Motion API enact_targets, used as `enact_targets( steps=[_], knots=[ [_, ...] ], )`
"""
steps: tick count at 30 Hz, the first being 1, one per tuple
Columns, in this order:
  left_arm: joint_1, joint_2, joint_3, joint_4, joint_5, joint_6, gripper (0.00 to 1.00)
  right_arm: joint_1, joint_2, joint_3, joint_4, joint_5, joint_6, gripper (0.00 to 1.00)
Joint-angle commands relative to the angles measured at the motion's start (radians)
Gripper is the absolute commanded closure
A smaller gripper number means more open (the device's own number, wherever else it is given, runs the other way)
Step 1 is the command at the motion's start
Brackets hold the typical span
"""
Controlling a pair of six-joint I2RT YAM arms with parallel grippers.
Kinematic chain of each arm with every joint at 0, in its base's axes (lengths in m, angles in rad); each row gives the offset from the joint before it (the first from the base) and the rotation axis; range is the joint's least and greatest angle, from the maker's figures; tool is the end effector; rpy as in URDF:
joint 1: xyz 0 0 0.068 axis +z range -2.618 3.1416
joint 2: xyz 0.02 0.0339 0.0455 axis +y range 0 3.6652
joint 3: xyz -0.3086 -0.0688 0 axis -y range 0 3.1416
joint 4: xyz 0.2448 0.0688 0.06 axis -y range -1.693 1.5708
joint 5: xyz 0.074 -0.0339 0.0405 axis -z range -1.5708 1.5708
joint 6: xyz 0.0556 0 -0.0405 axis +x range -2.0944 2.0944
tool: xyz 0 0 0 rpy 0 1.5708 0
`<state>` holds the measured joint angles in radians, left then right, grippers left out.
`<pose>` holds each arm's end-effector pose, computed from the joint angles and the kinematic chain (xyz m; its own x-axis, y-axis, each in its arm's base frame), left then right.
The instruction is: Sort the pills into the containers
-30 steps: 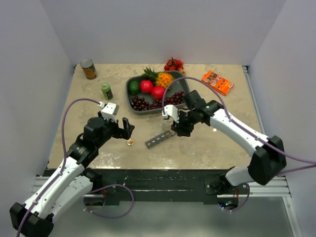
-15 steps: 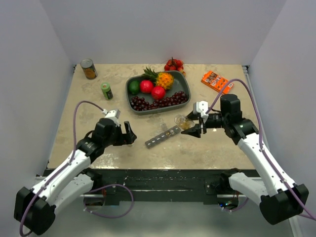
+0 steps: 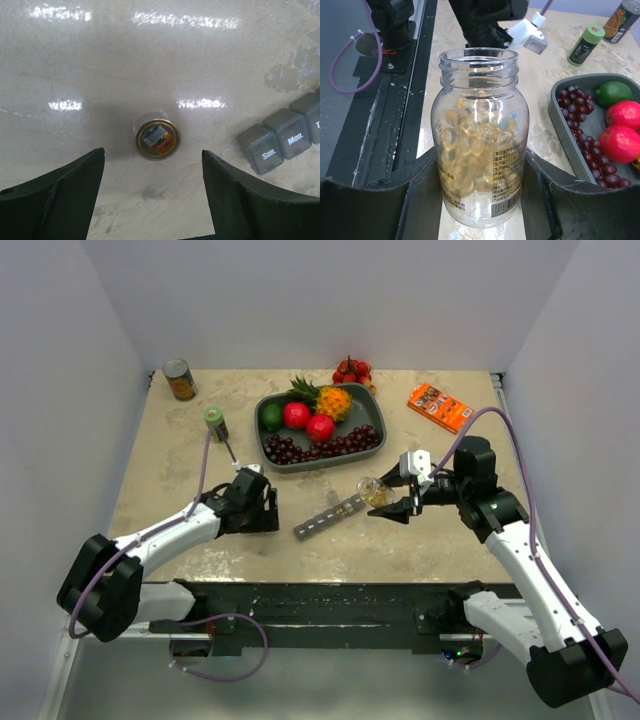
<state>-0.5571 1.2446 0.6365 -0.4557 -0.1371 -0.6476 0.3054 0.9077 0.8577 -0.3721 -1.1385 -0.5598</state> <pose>0.1899 -0.1093 0.2024 -0.8738 -0.1598 -0.4593 -0.0748 0.9774 -0.1976 0.1434 0.0981 0.3645 0.1553 -0.1843 -0.9705 -0.9836 0.0621 -0.1692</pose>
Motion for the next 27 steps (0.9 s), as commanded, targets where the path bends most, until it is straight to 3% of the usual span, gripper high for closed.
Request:
enact_targets(
  steps=[1,3,4,8,10,15,16,24,27],
  knots=[
    [-0.052,0.079,0.097,-0.033,-0.107,-0.021,0.18,-0.006,-0.007,-0.003,0.044,-0.03,0.017,0.99],
    [-0.079,0.127,0.129,-0.06,-0.151,-0.018,0.19,-0.005,-0.004,-0.005,0.042,-0.029,0.018,0.99],
    [-0.086,0.144,0.14,-0.069,-0.166,-0.027,0.26,-0.006,-0.004,-0.006,0.044,-0.029,0.018,0.99],
    [-0.113,0.22,0.181,-0.107,-0.222,-0.034,0.27,-0.006,0.0,-0.009,0.045,-0.024,0.018,0.99],
    [-0.116,0.228,0.183,-0.098,-0.22,-0.03,0.34,-0.009,0.003,-0.009,0.045,-0.021,0.018,0.99],
    [-0.118,0.25,0.186,-0.072,-0.205,-0.02,0.35,-0.009,0.008,-0.014,0.048,-0.018,0.02,0.99],
    [-0.118,0.254,0.186,-0.069,-0.2,-0.018,0.4,-0.009,0.01,-0.014,0.048,-0.017,0.02,0.99],
    [-0.118,0.274,0.157,-0.025,-0.167,-0.021,0.48,-0.017,0.014,-0.017,0.05,-0.015,0.021,0.99],
    [-0.118,0.263,0.146,-0.02,-0.167,-0.021,0.58,-0.022,0.016,-0.019,0.05,-0.017,0.023,0.99]
  ],
)
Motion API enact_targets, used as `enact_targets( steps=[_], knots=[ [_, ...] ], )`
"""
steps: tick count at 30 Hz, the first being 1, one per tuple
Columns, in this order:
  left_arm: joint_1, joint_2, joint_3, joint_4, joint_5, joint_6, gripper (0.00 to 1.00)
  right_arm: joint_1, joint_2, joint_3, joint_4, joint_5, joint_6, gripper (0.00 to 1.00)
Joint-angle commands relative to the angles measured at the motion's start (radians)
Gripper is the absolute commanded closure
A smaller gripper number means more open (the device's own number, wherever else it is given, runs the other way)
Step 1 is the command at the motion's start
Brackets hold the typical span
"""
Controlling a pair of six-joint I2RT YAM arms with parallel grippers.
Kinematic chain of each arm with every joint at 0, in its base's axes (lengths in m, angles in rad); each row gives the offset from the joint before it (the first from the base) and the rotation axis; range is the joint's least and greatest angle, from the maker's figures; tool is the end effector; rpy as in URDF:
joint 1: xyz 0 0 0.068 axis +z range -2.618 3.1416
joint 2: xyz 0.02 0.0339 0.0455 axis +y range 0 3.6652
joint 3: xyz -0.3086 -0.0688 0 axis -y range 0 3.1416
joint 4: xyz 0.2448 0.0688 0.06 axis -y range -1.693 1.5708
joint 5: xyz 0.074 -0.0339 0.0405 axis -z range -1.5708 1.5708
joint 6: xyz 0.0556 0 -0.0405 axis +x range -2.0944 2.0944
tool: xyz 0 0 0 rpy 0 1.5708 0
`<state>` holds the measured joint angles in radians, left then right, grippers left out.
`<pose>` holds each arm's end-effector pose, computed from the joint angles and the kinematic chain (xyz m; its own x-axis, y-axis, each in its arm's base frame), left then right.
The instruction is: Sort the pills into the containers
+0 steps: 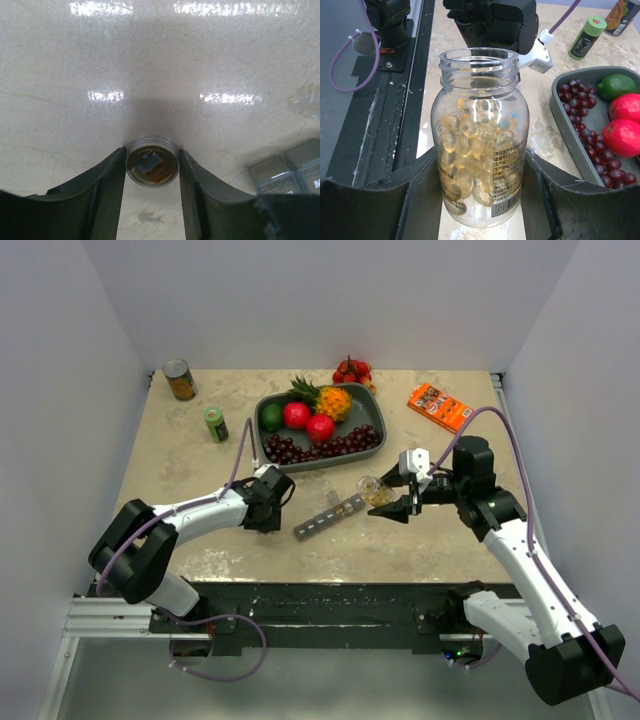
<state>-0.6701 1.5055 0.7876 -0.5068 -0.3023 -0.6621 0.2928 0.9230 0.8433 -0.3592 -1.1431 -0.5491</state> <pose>0.2194 -0.1527 0.1861 -0.8973 -0.0378 -0.4397 -0.0481 0.9988 0.0123 0.1486 0.0976 0.3587 0.1270 -0.1878 -0.9740 -0.9872 0.0719 -0.1426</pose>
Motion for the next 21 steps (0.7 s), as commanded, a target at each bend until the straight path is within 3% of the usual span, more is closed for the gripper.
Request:
enact_targets(
  steps=[1,4,10,17,21],
  knots=[
    [-0.005,-0.004,-0.008,0.031,-0.001,-0.005,0.65,-0.009,-0.001,-0.004,0.037,-0.012,0.011,0.99],
    [-0.005,-0.051,-0.014,0.022,-0.004,-0.004,0.77,-0.012,0.0,-0.007,0.037,-0.007,0.009,0.99],
    [-0.005,-0.272,-0.033,0.053,0.078,0.042,0.89,-0.014,0.016,-0.001,0.0,0.0,-0.035,0.98],
    [-0.005,-0.543,-0.085,0.223,0.346,0.015,0.94,-0.014,0.054,0.017,-0.085,0.026,-0.138,0.98],
    [-0.005,-0.591,-0.109,0.356,0.451,-0.039,0.94,-0.014,0.074,0.027,-0.126,0.039,-0.181,0.98]
  ],
)
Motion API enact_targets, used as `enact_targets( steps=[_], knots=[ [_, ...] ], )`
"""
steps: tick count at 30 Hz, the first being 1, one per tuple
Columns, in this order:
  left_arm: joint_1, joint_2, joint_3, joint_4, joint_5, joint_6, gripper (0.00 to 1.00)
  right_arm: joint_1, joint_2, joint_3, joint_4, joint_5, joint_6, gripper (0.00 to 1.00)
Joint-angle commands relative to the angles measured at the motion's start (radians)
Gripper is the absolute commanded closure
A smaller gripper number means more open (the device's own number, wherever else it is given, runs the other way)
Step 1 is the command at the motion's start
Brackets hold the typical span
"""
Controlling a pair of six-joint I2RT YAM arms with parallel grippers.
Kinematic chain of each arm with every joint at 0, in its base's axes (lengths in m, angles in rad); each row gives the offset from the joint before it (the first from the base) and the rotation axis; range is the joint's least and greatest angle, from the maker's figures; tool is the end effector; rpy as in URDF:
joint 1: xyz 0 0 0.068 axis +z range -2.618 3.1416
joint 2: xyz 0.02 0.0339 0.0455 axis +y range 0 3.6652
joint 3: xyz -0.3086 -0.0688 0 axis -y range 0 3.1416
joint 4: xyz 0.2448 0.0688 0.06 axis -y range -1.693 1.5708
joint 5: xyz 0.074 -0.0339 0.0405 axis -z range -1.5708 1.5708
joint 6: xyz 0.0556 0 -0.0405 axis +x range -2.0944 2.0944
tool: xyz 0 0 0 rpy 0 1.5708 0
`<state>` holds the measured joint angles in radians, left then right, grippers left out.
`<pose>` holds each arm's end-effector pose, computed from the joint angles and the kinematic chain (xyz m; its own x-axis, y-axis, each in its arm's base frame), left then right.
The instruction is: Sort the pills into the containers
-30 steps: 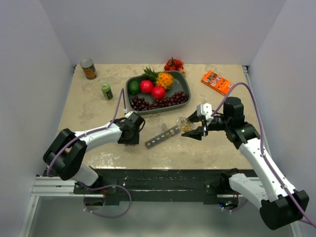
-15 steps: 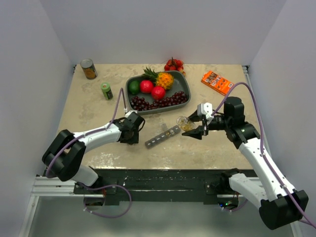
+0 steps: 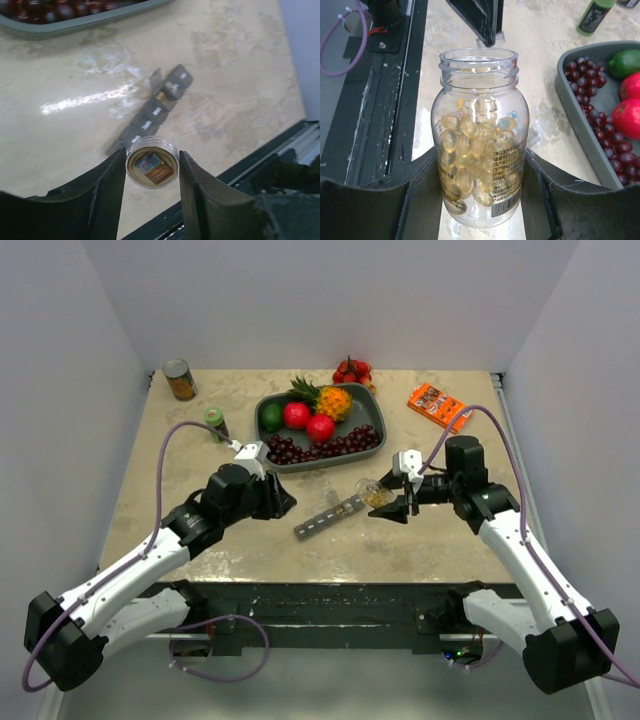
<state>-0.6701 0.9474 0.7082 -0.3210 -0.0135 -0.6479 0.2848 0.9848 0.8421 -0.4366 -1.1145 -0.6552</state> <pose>0.1585 -0.1247 0.2955 -0.7014 -0.2141 -0.6798 0.2367 0.8297 -0.5055 0.1612 0.0992 0.3413 0.0981 -0.2510 -0.9630 -0.9900 0.0742 -0.1202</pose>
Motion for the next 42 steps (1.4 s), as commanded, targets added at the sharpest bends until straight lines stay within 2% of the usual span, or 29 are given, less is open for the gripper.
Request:
enact_targets(
  steps=[1,8,14,26,42],
  knots=[
    [-0.005,-0.039,-0.038,0.195,0.182,-0.073,0.95,-0.004,0.017,0.029,-0.056,0.01,-0.084,0.98],
    [-0.006,-0.035,-0.069,0.43,0.319,-0.159,0.95,-0.004,0.051,0.031,-0.094,0.012,-0.136,0.98],
    [-0.005,-0.002,-0.064,0.513,0.359,-0.19,0.95,-0.004,0.063,0.029,-0.102,0.025,-0.15,0.98],
    [-0.005,0.045,-0.041,0.579,0.4,-0.208,0.96,-0.004,0.087,0.043,-0.143,0.057,-0.195,0.98],
    [-0.005,0.154,0.085,0.596,0.44,-0.202,0.96,-0.004,0.098,0.051,-0.157,0.081,-0.205,0.98]
  ],
)
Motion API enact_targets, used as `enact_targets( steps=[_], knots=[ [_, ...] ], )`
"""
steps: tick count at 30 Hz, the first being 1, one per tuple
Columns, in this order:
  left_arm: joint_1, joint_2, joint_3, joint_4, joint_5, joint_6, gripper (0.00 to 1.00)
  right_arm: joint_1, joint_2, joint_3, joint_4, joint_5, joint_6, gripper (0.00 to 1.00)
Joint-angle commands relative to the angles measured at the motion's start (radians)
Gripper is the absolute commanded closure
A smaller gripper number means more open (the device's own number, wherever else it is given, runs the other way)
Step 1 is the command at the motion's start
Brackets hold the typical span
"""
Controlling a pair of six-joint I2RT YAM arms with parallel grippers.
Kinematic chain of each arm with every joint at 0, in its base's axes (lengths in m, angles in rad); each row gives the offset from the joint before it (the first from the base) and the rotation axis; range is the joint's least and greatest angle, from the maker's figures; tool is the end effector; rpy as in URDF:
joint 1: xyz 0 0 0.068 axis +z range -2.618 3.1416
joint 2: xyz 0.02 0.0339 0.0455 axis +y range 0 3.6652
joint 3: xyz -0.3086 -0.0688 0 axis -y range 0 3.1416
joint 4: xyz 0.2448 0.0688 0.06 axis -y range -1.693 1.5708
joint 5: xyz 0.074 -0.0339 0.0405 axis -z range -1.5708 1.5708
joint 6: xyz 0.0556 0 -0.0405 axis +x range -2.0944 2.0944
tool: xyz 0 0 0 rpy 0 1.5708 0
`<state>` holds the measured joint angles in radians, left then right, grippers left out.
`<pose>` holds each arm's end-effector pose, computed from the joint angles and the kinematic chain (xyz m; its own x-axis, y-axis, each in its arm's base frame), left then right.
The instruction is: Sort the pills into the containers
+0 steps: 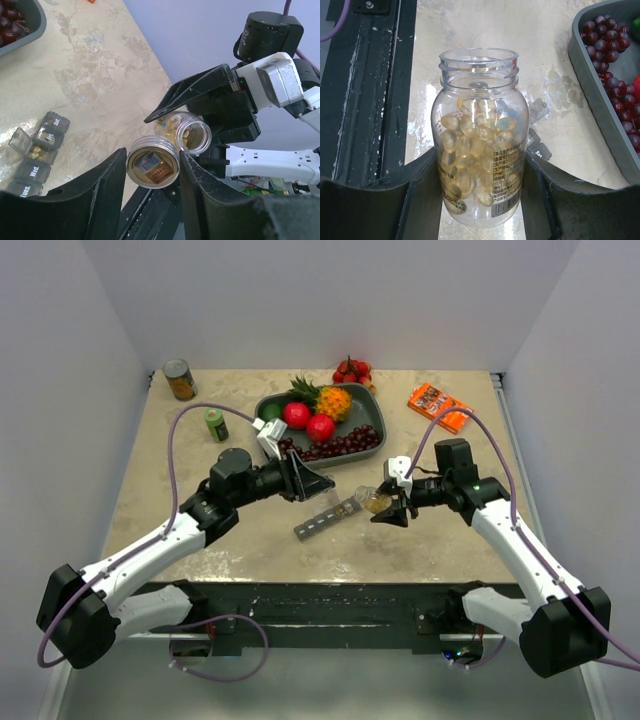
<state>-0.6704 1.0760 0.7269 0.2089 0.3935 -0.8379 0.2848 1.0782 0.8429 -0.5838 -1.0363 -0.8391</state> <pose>0.1812 -0.1709 0.3402 -0.7208 -0.3045 -0.6226 0.5015 0.3909 -0.7718 0.1746 0.1010 0.3119 0.0577 -0.3780 -0.9240 -0.9941 0.0636 -0.0881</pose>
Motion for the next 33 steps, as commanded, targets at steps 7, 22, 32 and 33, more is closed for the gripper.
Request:
enact_targets(
  steps=[7,22,32,33],
  knots=[
    [-0.006,0.09,0.12,0.078,0.064,-0.018,0.96,-0.006,0.0,0.051,-0.013,0.008,-0.02,0.99],
    [-0.04,0.197,0.154,0.113,0.174,-0.021,0.97,-0.003,0.008,0.05,0.002,0.015,0.003,0.99],
    [-0.058,0.245,0.175,0.132,0.194,-0.024,0.97,0.007,0.012,0.048,0.015,0.031,0.017,0.99],
    [-0.06,0.248,0.177,0.132,0.194,-0.024,0.97,0.008,0.014,0.048,0.018,0.033,0.021,0.99]
  ],
)
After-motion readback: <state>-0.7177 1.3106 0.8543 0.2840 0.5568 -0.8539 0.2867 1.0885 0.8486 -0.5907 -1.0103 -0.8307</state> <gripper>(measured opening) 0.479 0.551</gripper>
